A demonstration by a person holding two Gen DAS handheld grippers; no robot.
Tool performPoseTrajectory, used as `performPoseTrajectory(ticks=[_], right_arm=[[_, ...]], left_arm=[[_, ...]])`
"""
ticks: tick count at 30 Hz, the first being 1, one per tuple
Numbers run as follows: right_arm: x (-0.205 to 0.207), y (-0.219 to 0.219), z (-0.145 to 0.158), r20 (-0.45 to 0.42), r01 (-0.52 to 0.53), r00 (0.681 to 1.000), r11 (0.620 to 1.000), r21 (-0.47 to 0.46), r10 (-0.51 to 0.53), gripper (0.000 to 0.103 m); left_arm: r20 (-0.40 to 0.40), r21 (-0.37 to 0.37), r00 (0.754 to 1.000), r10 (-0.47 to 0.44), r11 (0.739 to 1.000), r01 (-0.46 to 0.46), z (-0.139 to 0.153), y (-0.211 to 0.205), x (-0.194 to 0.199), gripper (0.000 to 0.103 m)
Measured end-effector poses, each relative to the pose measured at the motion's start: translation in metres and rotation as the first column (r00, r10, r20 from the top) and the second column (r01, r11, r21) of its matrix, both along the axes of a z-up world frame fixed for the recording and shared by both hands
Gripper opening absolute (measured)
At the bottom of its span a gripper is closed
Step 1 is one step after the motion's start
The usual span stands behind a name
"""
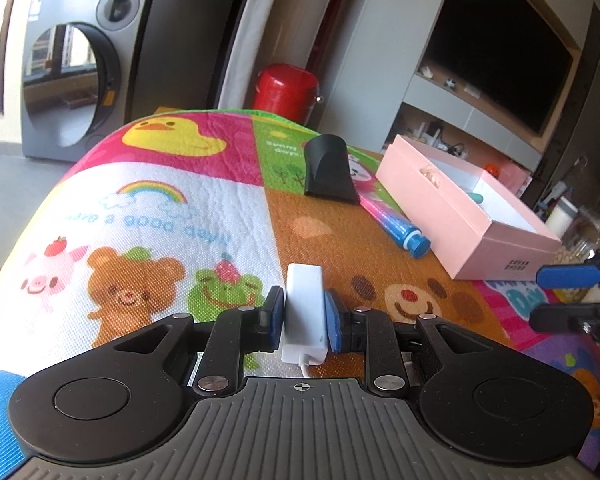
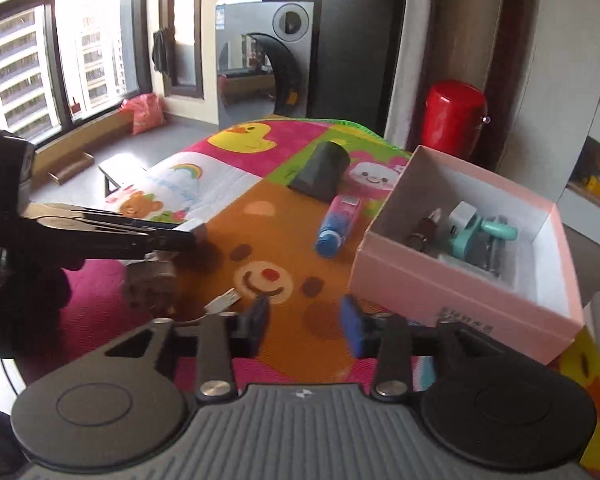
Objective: Organize rigid objects
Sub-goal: 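Lift both held items and carry them toward the pink box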
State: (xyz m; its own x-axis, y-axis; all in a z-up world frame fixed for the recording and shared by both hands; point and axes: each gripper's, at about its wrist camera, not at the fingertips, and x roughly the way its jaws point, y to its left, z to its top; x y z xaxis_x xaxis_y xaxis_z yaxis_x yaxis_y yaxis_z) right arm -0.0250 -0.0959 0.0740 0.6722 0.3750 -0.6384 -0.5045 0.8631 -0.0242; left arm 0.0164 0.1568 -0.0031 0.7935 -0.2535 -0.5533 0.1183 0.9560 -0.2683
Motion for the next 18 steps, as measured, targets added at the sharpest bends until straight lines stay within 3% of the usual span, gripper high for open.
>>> performPoseTrajectory(ticks=[4,9,14,15,16,18], right_arm=[[0.001,0.020,-0.008,-0.015,-0.096,0.995,0.995,0.026,0.096,0.065],[0.003,0.057,-0.025,-0.100,-0.240,0.964,0.967,0.081,0.247,0.066],[0.006,0.099,-0.041,-0.059,-0.302,0.952,0.953,-0.012,0.301,0.066],[0.006,0.101,-0.042,-0.055,-0.298,0.953,0.954,-0.017,0.297,0.062],[0.008,0.102,-0.041,-0.065,-0.302,0.952,0.953,-0.016,0.300,0.049],[0.009,0.095,-0.036,-0.079,-0.294,0.953,0.956,-0.012,0.292,0.049]], left_arm=[[0.001,0.020,1.000,0.006,1.000,-0.006,0.001,-0.004,-0.002,0.026],[-0.005,-0.040,1.000,0.005,0.999,-0.005,-0.001,0.005,0.000,0.026],[-0.011,-0.094,1.000,0.004,0.996,-0.005,-0.003,0.013,0.000,0.026],[-0.010,-0.093,1.000,0.004,0.996,-0.005,-0.003,0.013,0.000,0.026],[-0.010,-0.091,1.000,0.004,0.996,-0.005,-0.003,0.013,-0.001,0.026],[-0.011,-0.092,1.000,0.005,0.996,-0.005,-0.003,0.013,-0.001,0.026]])
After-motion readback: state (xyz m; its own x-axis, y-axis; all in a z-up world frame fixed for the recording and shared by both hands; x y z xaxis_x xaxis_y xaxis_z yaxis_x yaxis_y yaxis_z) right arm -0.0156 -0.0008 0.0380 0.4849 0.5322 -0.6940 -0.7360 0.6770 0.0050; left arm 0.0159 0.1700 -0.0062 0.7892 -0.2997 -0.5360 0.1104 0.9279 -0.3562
